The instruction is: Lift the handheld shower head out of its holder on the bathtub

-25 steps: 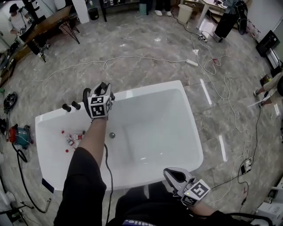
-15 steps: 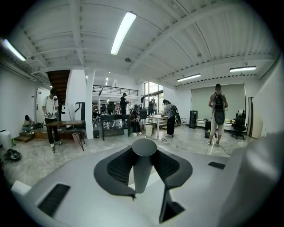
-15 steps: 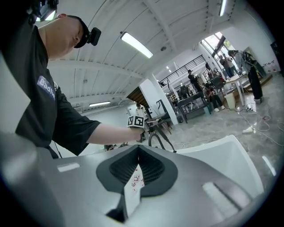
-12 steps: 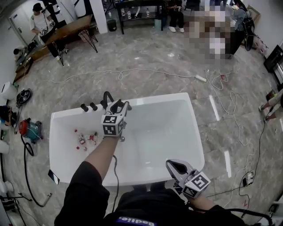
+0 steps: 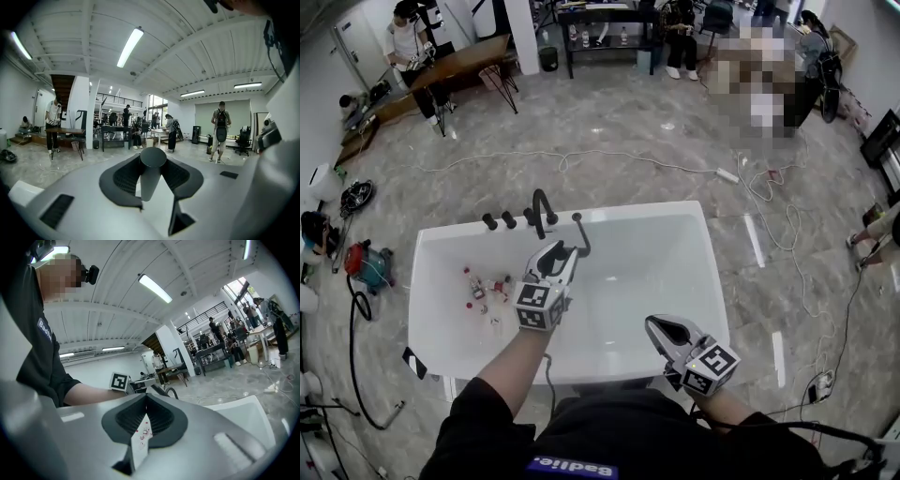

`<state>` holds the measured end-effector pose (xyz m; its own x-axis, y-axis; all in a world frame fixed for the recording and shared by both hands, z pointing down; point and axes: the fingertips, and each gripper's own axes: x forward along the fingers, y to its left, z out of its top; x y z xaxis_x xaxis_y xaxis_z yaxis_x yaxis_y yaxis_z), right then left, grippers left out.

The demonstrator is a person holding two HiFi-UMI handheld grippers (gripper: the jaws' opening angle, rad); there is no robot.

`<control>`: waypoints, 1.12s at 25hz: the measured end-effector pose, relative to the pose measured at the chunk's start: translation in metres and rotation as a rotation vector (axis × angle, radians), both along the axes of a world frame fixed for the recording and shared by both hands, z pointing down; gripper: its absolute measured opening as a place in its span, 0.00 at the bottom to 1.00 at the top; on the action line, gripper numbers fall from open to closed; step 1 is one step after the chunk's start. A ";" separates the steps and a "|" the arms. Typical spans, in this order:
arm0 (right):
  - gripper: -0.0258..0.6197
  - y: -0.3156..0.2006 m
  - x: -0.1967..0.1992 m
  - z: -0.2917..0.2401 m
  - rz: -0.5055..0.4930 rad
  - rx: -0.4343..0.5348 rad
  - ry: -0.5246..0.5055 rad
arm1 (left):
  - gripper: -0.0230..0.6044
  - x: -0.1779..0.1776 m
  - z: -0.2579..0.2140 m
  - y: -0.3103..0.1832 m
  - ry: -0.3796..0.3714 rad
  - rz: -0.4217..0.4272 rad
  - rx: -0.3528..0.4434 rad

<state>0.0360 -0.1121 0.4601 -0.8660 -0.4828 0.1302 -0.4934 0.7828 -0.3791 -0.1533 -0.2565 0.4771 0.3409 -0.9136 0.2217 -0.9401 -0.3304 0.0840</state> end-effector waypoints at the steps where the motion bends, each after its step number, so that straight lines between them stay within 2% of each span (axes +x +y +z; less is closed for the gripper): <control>1: 0.04 0.000 -0.004 -0.002 -0.011 0.007 -0.001 | 0.25 0.001 -0.004 0.010 0.005 -0.001 0.007; 5: 0.04 0.004 -0.019 -0.014 -0.048 0.020 -0.002 | 0.25 0.008 -0.029 0.053 0.010 0.013 0.037; 10: 0.04 0.009 -0.030 -0.021 -0.091 0.035 0.011 | 0.25 0.023 -0.058 0.099 -0.002 0.075 0.096; 18: 0.04 0.020 -0.051 -0.026 -0.148 0.052 0.020 | 0.25 0.037 -0.086 0.153 0.044 0.085 0.093; 28: 0.04 0.038 -0.068 -0.039 -0.202 0.093 0.027 | 0.25 0.037 -0.097 0.197 0.045 0.099 0.086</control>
